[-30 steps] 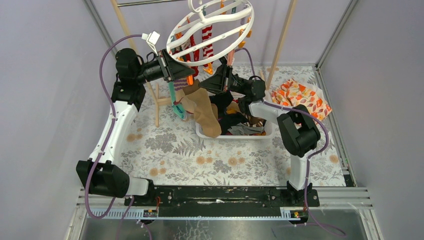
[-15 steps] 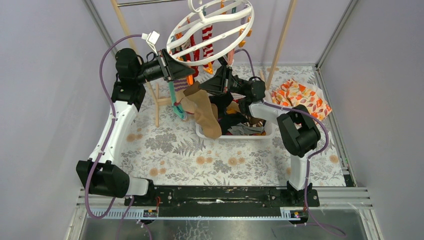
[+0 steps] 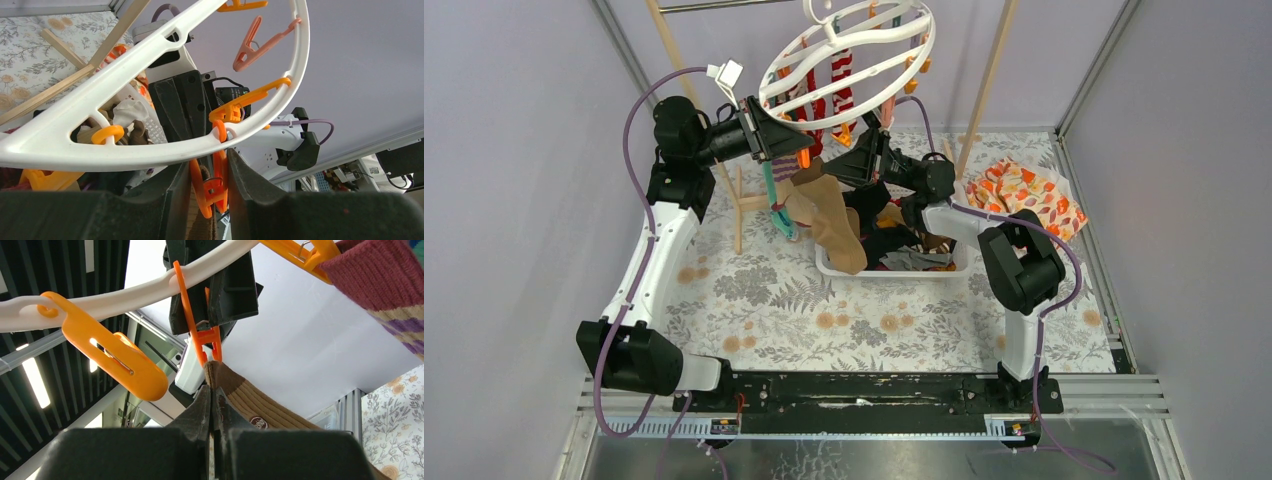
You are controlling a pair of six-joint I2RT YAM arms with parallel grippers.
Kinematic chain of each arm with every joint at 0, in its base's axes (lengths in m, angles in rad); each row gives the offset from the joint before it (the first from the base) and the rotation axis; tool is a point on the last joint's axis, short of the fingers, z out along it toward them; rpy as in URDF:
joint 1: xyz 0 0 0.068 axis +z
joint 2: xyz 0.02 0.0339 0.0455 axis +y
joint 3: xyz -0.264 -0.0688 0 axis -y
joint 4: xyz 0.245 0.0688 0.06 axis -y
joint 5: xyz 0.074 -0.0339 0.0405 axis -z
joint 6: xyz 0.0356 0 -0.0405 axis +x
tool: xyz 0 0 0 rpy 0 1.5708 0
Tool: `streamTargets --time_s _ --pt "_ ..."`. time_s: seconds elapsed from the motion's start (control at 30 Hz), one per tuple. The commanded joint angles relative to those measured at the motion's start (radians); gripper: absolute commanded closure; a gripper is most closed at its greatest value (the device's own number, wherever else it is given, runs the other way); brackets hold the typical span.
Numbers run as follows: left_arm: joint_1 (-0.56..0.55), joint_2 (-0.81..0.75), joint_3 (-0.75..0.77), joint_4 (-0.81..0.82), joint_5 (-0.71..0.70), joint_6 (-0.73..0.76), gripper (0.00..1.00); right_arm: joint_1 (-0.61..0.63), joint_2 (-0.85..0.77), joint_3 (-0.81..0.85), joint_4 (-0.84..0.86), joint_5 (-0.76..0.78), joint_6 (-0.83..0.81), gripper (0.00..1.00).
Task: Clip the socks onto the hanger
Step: Clamp the sock onto the hanger.
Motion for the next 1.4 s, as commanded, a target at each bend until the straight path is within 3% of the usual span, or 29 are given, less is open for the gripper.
streamTargets --time_s 0.0,1.2,1.37 --pt "0.000 -0.029 -0.008 0.096 0.076 -0.004 1.00 0.009 -0.011 0.056 0.133 0.041 0.006 1.00" --pt "0.000 -0.039 -0.032 0.151 0.087 -0.031 1.00 0.030 -0.009 0.059 0.095 0.191 -0.053 1.00" --pt "0.001 -0.035 -0.033 0.151 0.080 -0.043 0.77 0.039 -0.006 0.067 0.091 0.182 -0.053 1.00"
